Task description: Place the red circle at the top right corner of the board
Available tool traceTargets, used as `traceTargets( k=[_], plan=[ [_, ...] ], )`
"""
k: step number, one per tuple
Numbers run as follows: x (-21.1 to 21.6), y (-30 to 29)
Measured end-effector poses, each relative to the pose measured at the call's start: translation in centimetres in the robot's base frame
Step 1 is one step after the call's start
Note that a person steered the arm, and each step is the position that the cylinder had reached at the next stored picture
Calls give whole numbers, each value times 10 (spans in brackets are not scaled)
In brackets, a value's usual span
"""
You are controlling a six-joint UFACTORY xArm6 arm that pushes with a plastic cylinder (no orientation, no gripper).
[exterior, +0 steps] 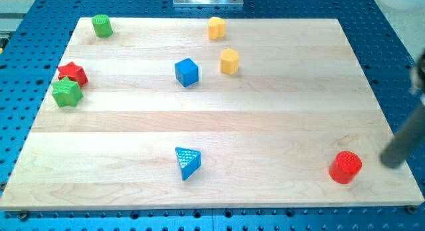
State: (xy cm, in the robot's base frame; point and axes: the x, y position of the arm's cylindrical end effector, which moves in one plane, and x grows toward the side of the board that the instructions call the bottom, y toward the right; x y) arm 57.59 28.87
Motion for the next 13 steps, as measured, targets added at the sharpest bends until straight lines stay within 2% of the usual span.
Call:
traceTargets(
  k=[1, 2, 3, 4, 5, 6, 7, 9, 10, 11, 12, 13],
  plan=[
    [43, -98],
    [9, -121],
    [-23, -119],
    [1, -119],
    [39, -86],
    [-4, -61],
    [-66, -87],
    [-22, -77],
    [-53, -107],
    [-75, -110],
    [-24, -116],
    [-18, -141]
  ],
)
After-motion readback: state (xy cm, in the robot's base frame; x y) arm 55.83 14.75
